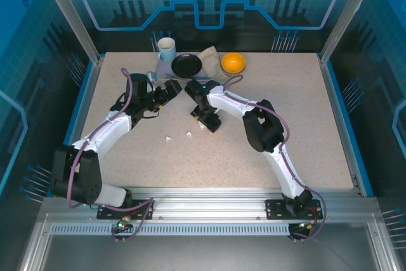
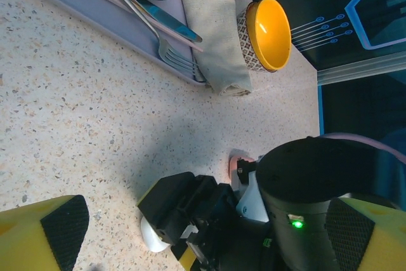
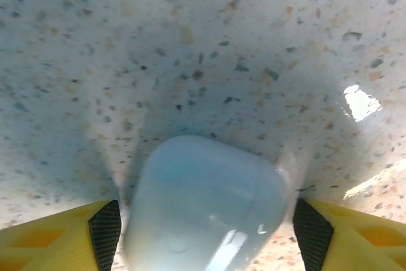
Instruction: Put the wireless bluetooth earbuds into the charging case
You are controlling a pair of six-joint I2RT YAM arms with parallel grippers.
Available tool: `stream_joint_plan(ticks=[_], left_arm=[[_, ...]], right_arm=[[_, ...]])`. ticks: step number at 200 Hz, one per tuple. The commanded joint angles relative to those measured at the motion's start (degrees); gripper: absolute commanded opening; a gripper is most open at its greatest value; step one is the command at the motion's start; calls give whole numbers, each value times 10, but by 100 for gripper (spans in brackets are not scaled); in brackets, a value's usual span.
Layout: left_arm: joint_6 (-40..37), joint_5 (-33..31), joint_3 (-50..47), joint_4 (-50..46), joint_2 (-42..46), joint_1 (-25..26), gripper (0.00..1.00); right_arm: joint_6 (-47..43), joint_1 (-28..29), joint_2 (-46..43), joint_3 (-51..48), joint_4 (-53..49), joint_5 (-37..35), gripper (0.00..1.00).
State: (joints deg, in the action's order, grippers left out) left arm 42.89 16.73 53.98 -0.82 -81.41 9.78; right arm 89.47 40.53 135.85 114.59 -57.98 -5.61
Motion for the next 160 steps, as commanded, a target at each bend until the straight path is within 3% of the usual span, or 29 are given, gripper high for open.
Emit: stream_joint_plan(ticks=[1, 44, 96, 160], left_arm=[[-8, -3, 12, 0, 17, -10, 99], [-8, 2, 14, 0, 18, -13, 99], [-11, 8, 16, -3, 18, -13, 99], [-6, 21, 13, -8, 27, -13, 99]], right_arm=[[37, 4, 35, 16, -19, 19, 75], [23, -3, 26, -4, -12, 11, 57], [-33, -7, -64, -112, 38, -14, 35], [-156, -4, -223, -276, 63, -71, 30]])
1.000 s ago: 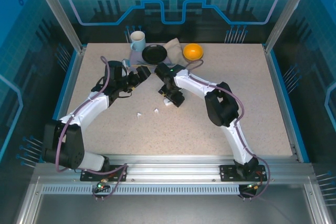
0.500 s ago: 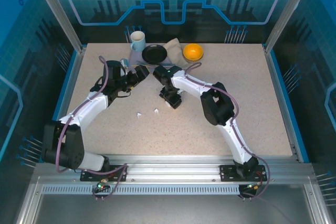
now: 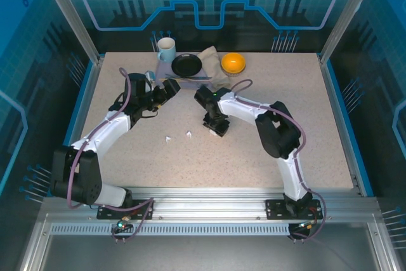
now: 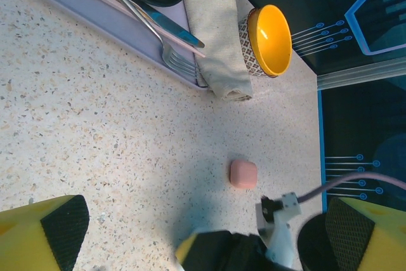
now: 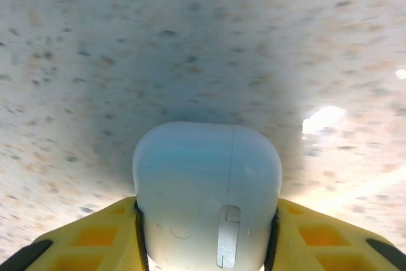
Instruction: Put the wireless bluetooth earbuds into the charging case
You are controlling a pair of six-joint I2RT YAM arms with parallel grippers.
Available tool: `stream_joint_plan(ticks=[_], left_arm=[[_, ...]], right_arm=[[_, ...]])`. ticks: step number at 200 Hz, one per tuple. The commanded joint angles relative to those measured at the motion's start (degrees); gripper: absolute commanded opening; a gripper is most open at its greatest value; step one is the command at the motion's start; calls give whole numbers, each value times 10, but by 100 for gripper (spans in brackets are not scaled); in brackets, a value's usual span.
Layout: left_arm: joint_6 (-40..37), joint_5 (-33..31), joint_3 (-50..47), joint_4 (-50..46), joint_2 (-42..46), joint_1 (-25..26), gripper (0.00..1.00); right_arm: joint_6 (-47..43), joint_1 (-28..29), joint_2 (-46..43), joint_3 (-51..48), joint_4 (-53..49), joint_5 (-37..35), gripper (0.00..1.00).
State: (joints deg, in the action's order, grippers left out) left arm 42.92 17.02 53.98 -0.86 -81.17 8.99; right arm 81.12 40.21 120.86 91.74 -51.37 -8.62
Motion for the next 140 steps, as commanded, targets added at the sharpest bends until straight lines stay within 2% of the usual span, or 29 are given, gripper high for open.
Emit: stream_joint_plan(ticks=[1, 38, 69, 107, 140], left_arm=[[-6, 18, 12, -8, 25, -5, 99], [-11, 20, 13, -15, 33, -5, 99], [-9, 25, 17, -14, 27, -5, 99], [-14, 30, 34, -22, 26, -5, 99], [-19, 29, 43, -32, 35, -6, 99]], right_arm=[[-75, 0, -76, -53, -3, -42, 30], [-184, 8, -149, -112, -71, -153, 29], [-237, 34, -127, -90, -172, -279, 28], [-176, 63, -15, -31, -340, -402, 30], [-113, 76, 77, 20, -444, -415, 32]])
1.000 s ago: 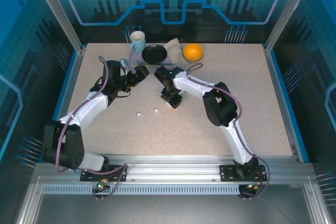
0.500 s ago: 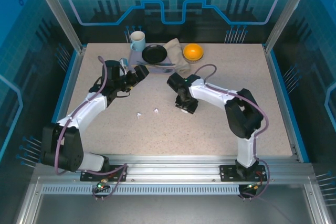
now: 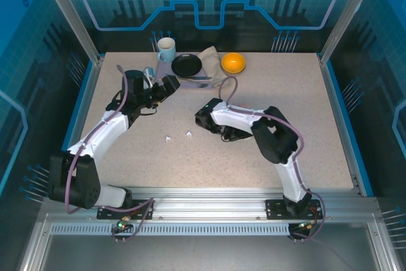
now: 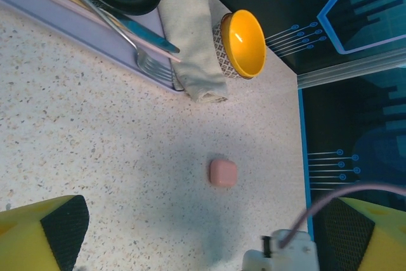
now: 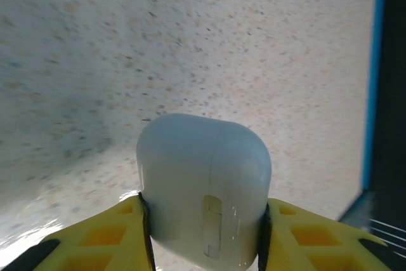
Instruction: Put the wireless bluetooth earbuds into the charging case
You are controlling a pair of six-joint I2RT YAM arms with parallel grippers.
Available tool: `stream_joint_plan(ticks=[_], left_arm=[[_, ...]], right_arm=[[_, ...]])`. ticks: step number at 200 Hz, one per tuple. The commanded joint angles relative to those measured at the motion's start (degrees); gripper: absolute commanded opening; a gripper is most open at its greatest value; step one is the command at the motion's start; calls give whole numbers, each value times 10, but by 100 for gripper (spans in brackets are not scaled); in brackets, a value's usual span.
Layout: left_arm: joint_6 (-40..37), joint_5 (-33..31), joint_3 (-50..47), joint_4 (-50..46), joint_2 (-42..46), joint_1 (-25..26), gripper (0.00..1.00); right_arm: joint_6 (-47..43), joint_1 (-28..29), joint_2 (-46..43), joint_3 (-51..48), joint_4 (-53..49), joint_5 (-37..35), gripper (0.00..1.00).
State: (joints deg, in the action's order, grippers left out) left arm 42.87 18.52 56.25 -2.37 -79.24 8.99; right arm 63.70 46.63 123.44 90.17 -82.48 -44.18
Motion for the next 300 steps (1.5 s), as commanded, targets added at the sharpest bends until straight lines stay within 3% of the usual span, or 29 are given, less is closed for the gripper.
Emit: stream_joint_plan(ticks=[1, 26, 59, 110, 120, 136, 157, 219, 300], left_arm=[[-18, 13, 20, -17, 16, -6, 99], [-22, 8, 19, -26, 32, -6, 99], [-27, 2, 15, -37, 57, -7, 99], [-39, 3, 19, -62, 85, -7, 99], [-39, 7, 23, -66, 85, -7, 99], [-39, 19, 27, -68, 81, -7, 99], [-38, 34, 31, -71, 74, -6, 99], [-26, 58, 43, -59, 40, 11, 99], [-32, 48, 86, -63, -14, 46, 99]], right_arm=[[63, 12, 54, 38, -136, -59, 32], [83, 24, 129, 89, -195, -66, 33], [64, 48, 173, 142, -197, -45, 34], [79, 38, 53, 139, -165, -33, 41], [77, 20, 14, 115, -138, -18, 43], [51, -13, -56, 54, -71, 10, 68], [-16, -70, -146, -46, 55, 68, 83], [-169, -213, -255, -229, 256, 201, 90], [-277, -345, -203, -231, 346, 313, 92]])
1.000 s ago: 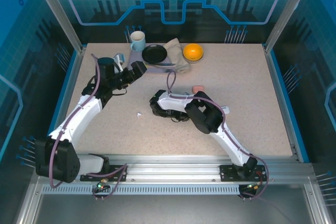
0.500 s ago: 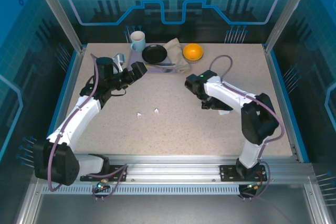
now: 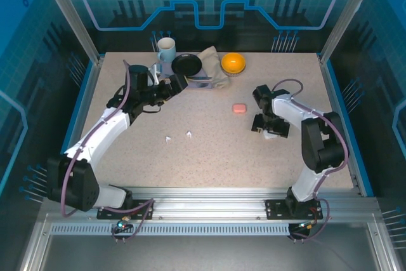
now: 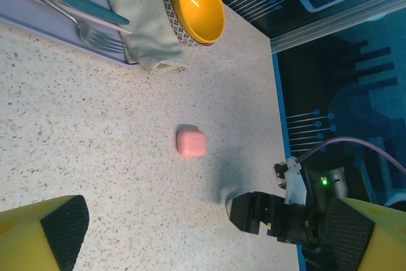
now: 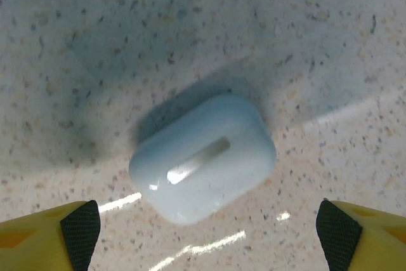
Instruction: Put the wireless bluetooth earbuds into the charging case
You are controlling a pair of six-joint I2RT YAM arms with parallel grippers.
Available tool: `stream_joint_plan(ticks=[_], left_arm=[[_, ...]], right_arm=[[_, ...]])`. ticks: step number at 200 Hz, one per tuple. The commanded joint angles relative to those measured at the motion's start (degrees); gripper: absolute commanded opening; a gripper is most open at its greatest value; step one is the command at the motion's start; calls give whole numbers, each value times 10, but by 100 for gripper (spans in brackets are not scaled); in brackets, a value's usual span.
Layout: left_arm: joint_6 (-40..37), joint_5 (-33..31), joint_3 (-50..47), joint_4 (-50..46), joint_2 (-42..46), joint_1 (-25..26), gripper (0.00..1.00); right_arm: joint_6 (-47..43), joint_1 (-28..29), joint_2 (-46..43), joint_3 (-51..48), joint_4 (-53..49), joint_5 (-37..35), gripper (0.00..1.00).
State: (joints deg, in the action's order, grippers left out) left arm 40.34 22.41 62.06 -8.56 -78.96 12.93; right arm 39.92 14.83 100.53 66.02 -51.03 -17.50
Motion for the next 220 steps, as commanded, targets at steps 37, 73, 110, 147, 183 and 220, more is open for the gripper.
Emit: stream_joint_plan(ticks=[37, 73, 110, 147, 183, 220], left_arm=[[-7, 8, 45, 1, -40, 15, 99], [-7, 4, 55, 2, -53, 25, 99], [-4, 2, 57, 6, -61, 33, 99], [-8, 0, 57, 5, -62, 35, 99], [-4, -2, 55, 12, -63, 38, 99], [-8, -1, 59, 7, -63, 40, 99]], right_arm=[[-59, -39, 52, 22, 61, 95, 91], [-56, -4, 35, 15, 77, 122, 87], [-29, 38, 40, 25, 46, 65, 87], [-50, 66, 49, 43, 38, 75, 86], [-20, 83, 64, 55, 21, 38, 86], [-35, 82, 94, 83, 7, 25, 85]])
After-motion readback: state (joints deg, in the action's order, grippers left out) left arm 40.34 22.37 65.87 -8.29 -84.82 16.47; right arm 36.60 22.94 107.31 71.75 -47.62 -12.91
